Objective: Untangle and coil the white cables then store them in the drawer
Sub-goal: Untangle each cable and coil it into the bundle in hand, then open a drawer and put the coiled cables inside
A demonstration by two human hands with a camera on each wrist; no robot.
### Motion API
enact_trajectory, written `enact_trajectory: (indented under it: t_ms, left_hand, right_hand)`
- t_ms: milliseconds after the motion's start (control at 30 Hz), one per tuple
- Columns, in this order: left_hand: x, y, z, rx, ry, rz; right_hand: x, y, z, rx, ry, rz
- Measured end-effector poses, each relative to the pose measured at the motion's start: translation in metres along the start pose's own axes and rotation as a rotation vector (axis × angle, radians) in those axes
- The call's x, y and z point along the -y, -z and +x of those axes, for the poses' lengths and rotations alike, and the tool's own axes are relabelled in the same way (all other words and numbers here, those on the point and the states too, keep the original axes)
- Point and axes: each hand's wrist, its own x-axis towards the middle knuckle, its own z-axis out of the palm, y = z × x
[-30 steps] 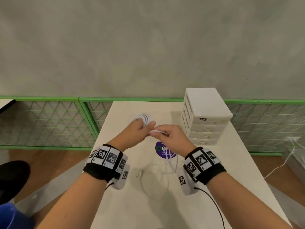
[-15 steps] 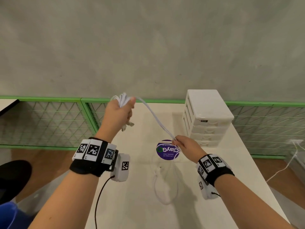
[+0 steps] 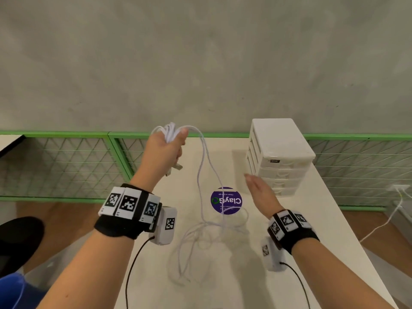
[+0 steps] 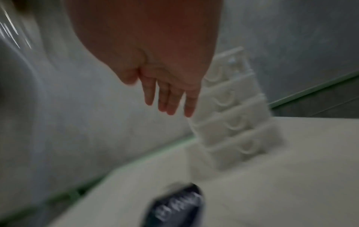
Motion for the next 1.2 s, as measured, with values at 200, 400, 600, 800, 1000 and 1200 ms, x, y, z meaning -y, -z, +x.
enact_trajectory:
  t_ms: [200,400,600,800,1000,1200]
  left_hand:
    - [-0.018,-0.028,-0.012,0.094,-0.015,0.05]
    - [-0.007,-0.005,-0.003,0.091,-0.006,0.4]
    - [0.012,-0.014,-0.03,0.71,0.149,0.165]
    - [-0.004,-0.024,-0.021,0.676,0.161,-0.444]
    - [-0.005,-0.032,-0.012,0.303,0.091,-0.818]
    - [0.015,-0.036,0.0,-0.098,-0.223,-0.406]
  right_hand:
    - [0.107,-0.012,-0.008,0.19,0.299,0.334]
    - [0.111,0.007,-0.003,0.035,0.225,0.654]
    - [0.11,0.017,0.013,-0.146,0.332,0.503]
    - [0.087,-0.021,-0.001,0.093,0.31,0.427]
    - [0.071,-0.043,-0.006,0.262,0.243,0.291]
    - [0.058,-0.056,-0.026,0.363,0.345,0.131]
